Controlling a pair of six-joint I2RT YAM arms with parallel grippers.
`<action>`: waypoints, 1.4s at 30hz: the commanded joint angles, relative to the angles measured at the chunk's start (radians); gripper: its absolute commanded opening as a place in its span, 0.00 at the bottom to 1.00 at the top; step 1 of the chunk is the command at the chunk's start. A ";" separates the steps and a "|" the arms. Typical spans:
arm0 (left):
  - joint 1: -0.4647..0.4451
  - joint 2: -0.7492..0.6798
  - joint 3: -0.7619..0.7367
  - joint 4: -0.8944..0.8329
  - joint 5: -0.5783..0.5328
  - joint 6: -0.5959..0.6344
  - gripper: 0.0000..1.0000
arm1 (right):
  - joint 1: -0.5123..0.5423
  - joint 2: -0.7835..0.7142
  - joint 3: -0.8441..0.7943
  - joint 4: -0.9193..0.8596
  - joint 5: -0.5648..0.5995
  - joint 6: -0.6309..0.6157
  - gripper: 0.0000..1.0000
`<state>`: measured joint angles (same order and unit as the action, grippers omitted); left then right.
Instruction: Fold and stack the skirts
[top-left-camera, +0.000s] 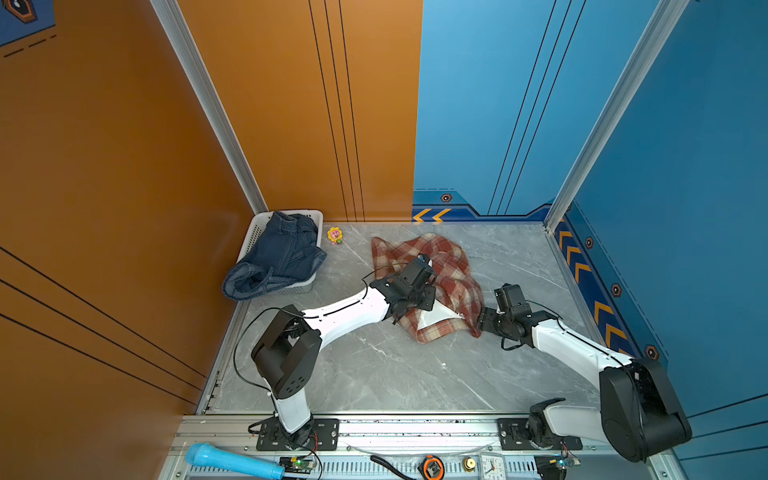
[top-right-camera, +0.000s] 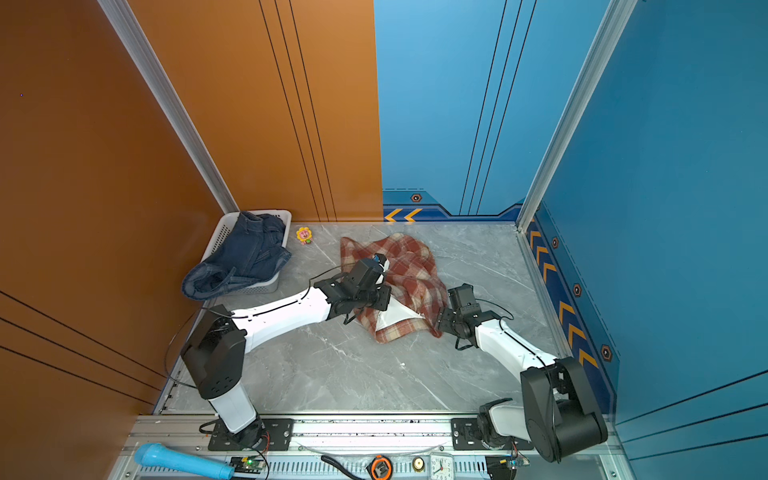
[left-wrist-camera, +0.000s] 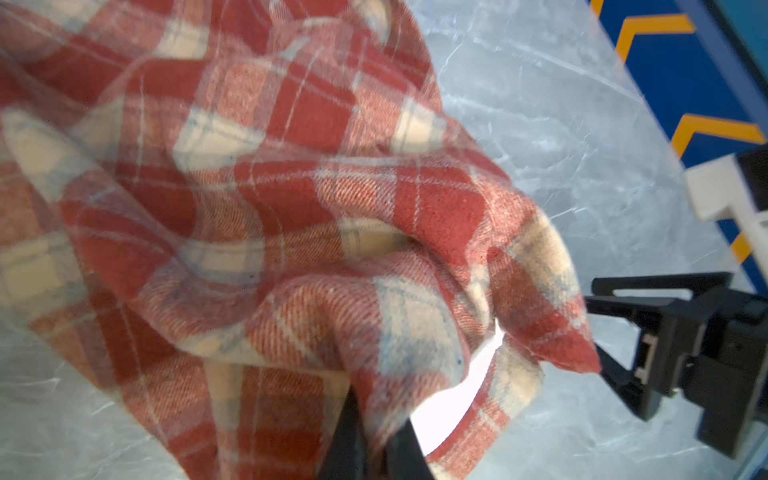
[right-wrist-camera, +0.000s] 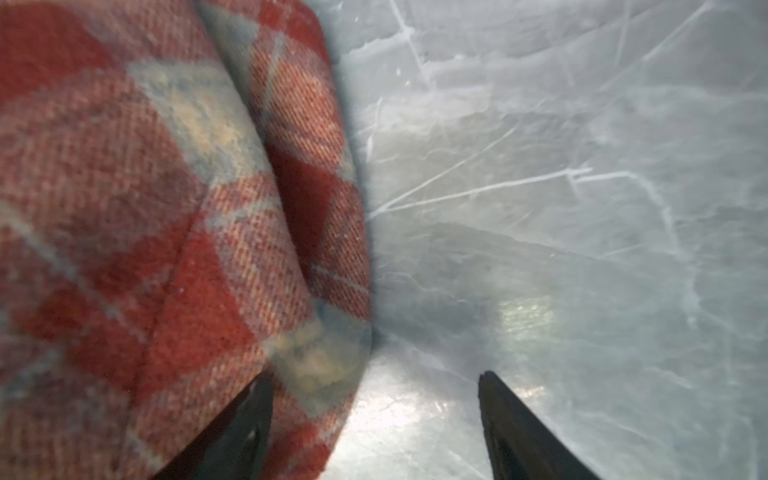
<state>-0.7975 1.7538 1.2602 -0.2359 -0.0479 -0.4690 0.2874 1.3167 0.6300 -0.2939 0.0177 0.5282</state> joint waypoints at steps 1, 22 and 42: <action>0.011 -0.033 -0.052 0.038 0.031 -0.048 0.27 | 0.032 0.011 0.006 0.038 -0.012 0.014 0.79; 0.028 -0.090 -0.073 0.058 -0.019 0.007 0.00 | 0.144 -0.051 -0.007 -0.051 0.063 -0.032 0.80; 0.077 -0.231 -0.184 0.060 -0.051 -0.021 0.00 | 0.200 0.004 -0.009 -0.054 0.082 0.007 0.82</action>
<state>-0.7326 1.5806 1.0805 -0.1768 -0.0643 -0.4805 0.4828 1.3041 0.6224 -0.3073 0.0574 0.5159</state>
